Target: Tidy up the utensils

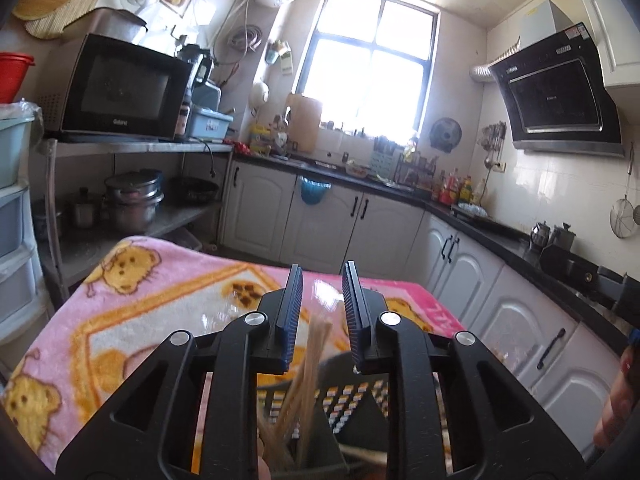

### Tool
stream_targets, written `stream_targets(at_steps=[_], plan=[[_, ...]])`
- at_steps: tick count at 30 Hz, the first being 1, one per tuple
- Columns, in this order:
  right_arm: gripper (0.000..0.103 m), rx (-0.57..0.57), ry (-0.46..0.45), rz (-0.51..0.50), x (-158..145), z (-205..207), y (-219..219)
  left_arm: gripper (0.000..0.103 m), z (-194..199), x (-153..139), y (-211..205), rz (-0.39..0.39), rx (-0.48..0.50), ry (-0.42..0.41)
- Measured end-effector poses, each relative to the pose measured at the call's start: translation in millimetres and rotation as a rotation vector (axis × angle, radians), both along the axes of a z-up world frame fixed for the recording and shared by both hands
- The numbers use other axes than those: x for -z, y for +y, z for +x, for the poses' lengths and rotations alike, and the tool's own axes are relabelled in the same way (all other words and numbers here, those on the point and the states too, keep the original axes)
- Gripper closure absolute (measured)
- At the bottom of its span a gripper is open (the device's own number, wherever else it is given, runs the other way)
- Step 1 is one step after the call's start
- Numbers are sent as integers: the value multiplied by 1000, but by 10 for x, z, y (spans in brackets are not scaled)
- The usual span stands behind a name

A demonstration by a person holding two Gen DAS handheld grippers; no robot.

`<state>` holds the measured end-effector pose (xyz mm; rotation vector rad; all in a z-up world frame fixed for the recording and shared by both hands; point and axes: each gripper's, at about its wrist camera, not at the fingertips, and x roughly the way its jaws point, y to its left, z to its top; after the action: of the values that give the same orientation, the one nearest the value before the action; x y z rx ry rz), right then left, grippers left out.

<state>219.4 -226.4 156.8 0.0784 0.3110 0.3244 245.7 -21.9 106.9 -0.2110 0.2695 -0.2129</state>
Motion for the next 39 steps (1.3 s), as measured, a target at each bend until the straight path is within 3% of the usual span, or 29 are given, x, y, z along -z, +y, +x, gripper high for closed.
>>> stream_targets(at_steps=[3,7,9,22,27,30,39], plan=[[80,4,6,-1,30,-79,-39,87,-79,16,49,-11,6,25],[74,11,14,-10,71,-184,-82,69,-197,26,142,-25,6,58],[68,14,20,-16,99,-248,-94,67,-266,28,193,-29,8,77],[36,44,14,-76,275,-664,-69,10,-680,159,308,-1,51,178],[18,57,17,-96,425,-847,-68,10,-791,242,288,15,67,213],[12,61,26,-95,524,-935,-67,10,-863,305,256,28,79,227],[8,73,90,-80,877,-1096,-128,10,-1040,595,178,78,88,290]])
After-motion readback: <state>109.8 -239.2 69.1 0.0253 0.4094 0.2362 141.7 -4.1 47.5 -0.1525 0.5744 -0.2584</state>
